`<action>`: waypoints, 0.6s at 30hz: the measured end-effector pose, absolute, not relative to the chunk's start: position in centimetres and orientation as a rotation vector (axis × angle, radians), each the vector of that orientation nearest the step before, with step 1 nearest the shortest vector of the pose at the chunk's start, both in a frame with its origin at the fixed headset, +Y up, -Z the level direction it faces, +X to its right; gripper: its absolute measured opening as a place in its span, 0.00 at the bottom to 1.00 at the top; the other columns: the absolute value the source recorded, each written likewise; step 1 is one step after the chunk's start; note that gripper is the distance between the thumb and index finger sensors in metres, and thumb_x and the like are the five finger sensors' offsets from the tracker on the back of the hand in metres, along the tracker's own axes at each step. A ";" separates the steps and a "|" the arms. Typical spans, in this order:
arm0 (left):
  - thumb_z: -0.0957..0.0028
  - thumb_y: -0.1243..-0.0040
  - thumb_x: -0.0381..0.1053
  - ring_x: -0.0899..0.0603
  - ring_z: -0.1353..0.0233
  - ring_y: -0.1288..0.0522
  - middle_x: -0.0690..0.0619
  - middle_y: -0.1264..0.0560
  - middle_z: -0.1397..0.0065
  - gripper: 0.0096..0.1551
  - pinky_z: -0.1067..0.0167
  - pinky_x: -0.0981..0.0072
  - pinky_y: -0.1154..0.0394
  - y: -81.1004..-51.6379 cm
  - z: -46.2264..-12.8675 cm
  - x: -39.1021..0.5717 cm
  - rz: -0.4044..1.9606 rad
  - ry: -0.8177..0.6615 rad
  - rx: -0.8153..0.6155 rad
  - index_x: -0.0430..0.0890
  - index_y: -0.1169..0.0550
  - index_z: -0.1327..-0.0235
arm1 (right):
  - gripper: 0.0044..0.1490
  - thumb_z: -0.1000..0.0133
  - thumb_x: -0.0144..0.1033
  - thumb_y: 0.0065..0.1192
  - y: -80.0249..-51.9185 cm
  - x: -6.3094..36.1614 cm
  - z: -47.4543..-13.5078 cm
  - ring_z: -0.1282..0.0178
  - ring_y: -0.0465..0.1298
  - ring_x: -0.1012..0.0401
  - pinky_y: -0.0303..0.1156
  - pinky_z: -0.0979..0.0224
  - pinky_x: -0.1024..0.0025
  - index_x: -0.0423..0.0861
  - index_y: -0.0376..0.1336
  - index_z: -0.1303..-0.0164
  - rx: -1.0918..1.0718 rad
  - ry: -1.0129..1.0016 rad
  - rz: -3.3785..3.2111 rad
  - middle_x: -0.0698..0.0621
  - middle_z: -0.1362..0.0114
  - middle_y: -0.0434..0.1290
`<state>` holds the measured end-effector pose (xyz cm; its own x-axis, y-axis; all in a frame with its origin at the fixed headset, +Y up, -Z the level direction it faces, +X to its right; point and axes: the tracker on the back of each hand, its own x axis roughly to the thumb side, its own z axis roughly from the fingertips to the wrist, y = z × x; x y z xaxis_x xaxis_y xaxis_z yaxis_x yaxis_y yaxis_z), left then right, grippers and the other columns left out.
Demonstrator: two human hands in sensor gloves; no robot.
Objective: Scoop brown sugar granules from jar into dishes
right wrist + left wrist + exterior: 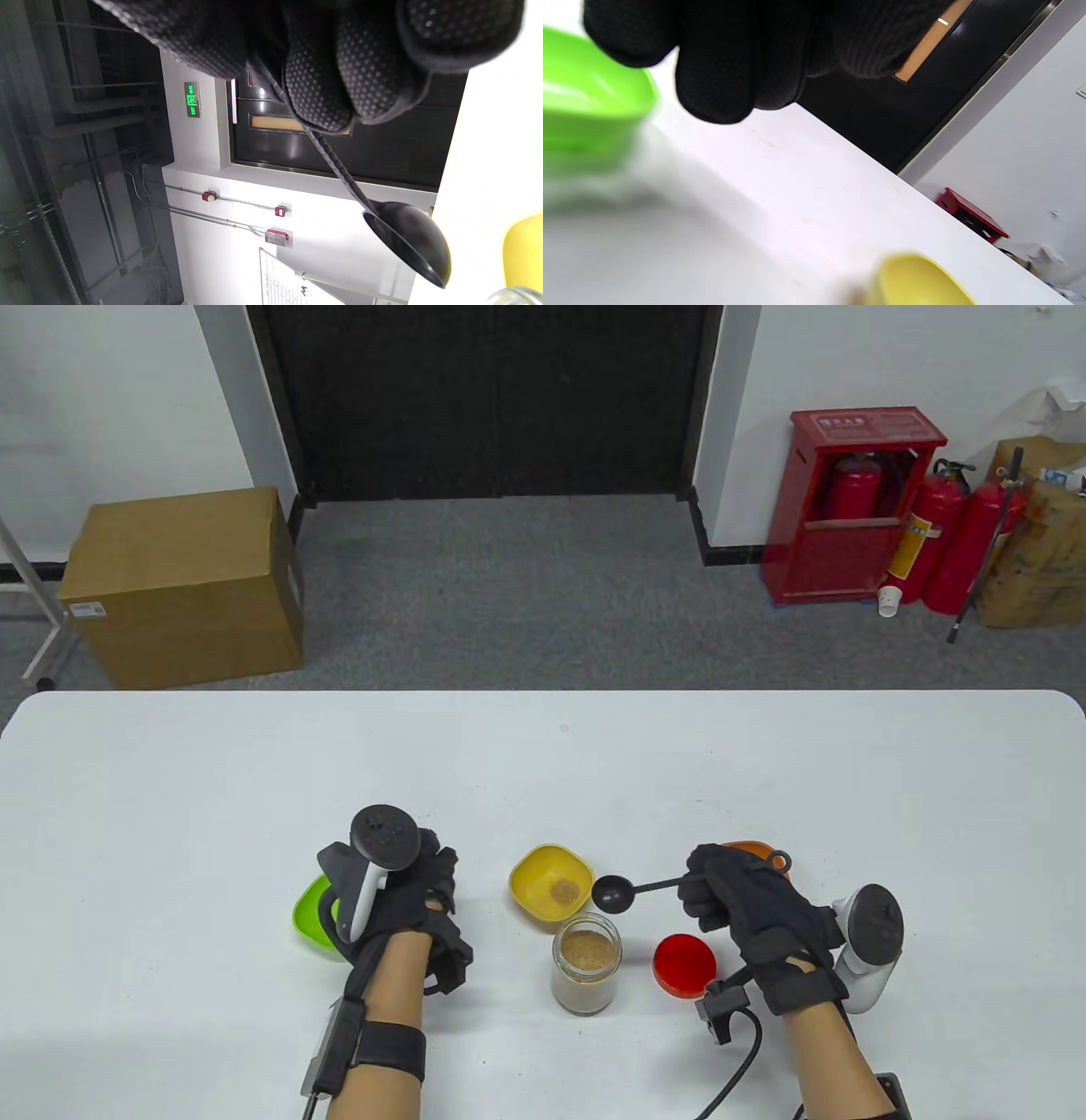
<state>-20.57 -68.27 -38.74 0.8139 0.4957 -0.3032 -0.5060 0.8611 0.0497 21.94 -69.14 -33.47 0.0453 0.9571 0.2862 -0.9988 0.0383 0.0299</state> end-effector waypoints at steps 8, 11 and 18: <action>0.44 0.32 0.54 0.36 0.33 0.19 0.43 0.24 0.26 0.35 0.37 0.34 0.28 -69.4 -37.4 -26.1 0.381 0.453 0.010 0.44 0.29 0.25 | 0.25 0.37 0.41 0.64 -69.1 21.6 -33.4 0.57 0.79 0.40 0.77 0.59 0.45 0.36 0.72 0.41 0.275 -0.217 1.530 0.33 0.48 0.83; 0.44 0.32 0.54 0.34 0.29 0.22 0.43 0.27 0.23 0.37 0.35 0.33 0.30 -70.3 -37.1 -27.7 0.364 0.507 -0.006 0.44 0.31 0.23 | 0.25 0.37 0.41 0.64 -69.3 21.4 -33.4 0.57 0.79 0.40 0.77 0.59 0.45 0.36 0.72 0.41 0.276 -0.208 1.533 0.33 0.48 0.83; 0.43 0.33 0.56 0.33 0.27 0.24 0.40 0.31 0.19 0.42 0.35 0.33 0.30 -73.8 -36.6 -30.4 0.401 0.658 -0.147 0.43 0.36 0.20 | 0.25 0.37 0.41 0.64 -69.8 21.2 -33.6 0.57 0.79 0.41 0.77 0.59 0.45 0.36 0.72 0.41 0.269 -0.188 1.542 0.34 0.48 0.83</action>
<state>-30.43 -73.76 -36.62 0.7178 0.3154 -0.6207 -0.4073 0.9133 -0.0069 21.18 -69.75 -33.59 0.0235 0.9576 0.2870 -0.9985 0.0085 0.0533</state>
